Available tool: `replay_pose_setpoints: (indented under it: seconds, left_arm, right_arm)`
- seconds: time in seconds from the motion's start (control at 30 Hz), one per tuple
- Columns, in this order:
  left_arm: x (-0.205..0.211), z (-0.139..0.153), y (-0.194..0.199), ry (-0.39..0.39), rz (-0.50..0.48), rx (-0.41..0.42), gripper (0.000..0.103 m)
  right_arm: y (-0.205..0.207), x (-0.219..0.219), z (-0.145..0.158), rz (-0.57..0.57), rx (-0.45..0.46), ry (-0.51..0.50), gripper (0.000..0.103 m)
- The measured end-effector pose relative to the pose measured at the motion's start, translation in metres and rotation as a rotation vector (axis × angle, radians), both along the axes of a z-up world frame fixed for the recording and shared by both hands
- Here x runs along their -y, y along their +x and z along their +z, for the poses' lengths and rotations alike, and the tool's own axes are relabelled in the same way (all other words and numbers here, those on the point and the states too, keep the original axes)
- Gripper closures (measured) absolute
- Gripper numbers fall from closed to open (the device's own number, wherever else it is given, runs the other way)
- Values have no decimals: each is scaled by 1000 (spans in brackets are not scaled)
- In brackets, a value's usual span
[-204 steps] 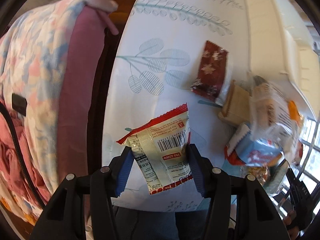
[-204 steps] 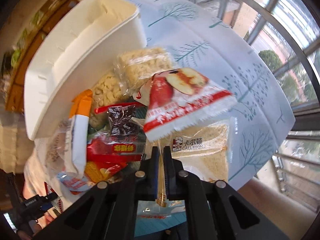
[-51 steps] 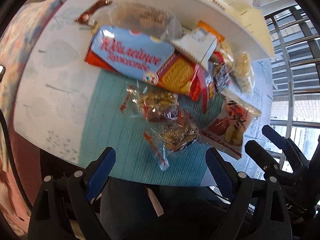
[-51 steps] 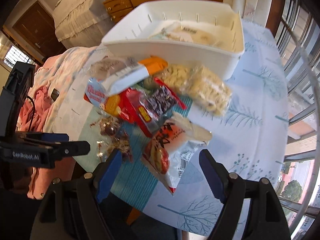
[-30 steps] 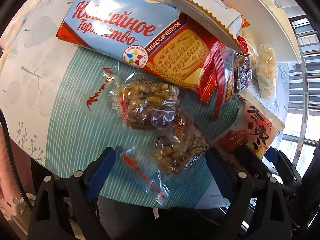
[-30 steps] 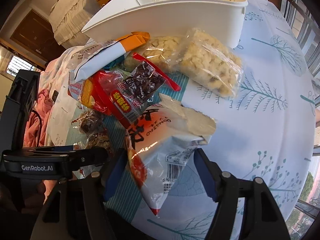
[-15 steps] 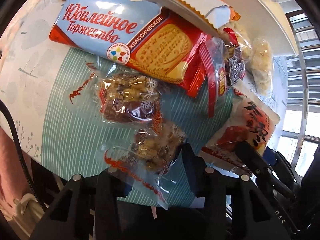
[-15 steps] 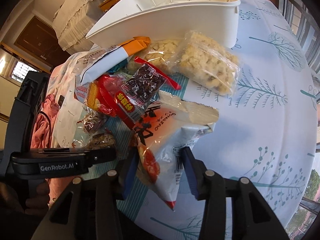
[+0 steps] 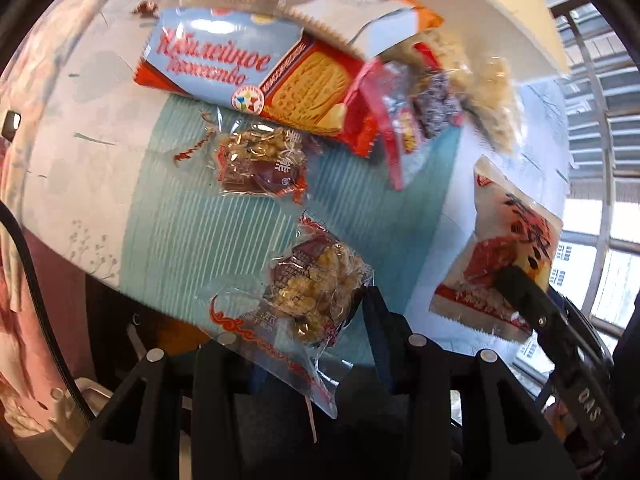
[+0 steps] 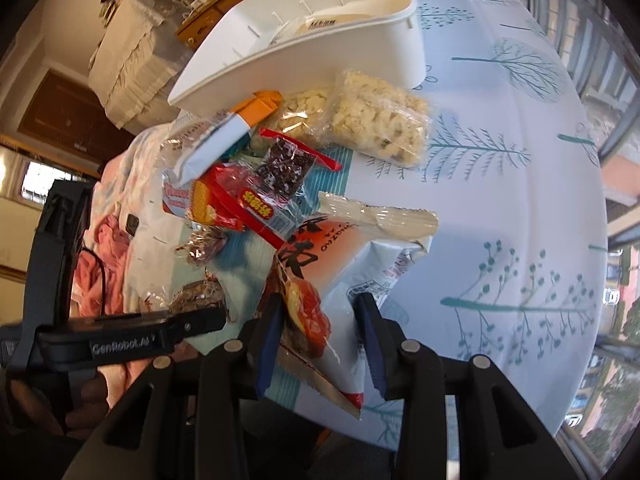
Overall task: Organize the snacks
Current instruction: 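Grasp the clear walnut bag with left gripper while right grasps the white printed bag, then carry both bags over the white tray and open both grippers to drop them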
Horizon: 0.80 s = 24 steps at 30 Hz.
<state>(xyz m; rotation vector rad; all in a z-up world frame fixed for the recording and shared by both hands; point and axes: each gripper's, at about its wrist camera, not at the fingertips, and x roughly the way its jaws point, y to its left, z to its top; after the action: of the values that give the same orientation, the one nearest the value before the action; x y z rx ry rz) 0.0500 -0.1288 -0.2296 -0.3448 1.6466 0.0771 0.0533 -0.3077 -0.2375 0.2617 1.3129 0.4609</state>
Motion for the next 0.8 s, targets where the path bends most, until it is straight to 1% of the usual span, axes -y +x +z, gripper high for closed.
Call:
replay_pose_setpoints:
  seconds: [0.1, 0.2, 0.33, 0.47, 0.7, 0.8]
  left_arm:
    - [5, 25, 2, 11, -20, 34, 63]
    - [7, 53, 3, 24, -47, 77, 63]
    - [11, 95, 10, 56, -95, 161, 63]
    - [-1, 129, 17, 77, -118, 227, 62]
    - [-21, 177, 40, 95, -182, 345, 62]
    - [-24, 194, 62, 89, -216, 386, 62]
  right_arm:
    - [-2, 3, 16, -11, 19, 14, 65]
    - [-4, -2, 37, -16, 55, 28, 65]
    - [0, -6, 66, -24, 122, 51, 65]
    - [7, -9, 90, -38, 187, 65, 65]
    - [28, -15, 131, -77, 329, 66, 65]
    - [37, -15, 141, -112, 375, 51, 65]
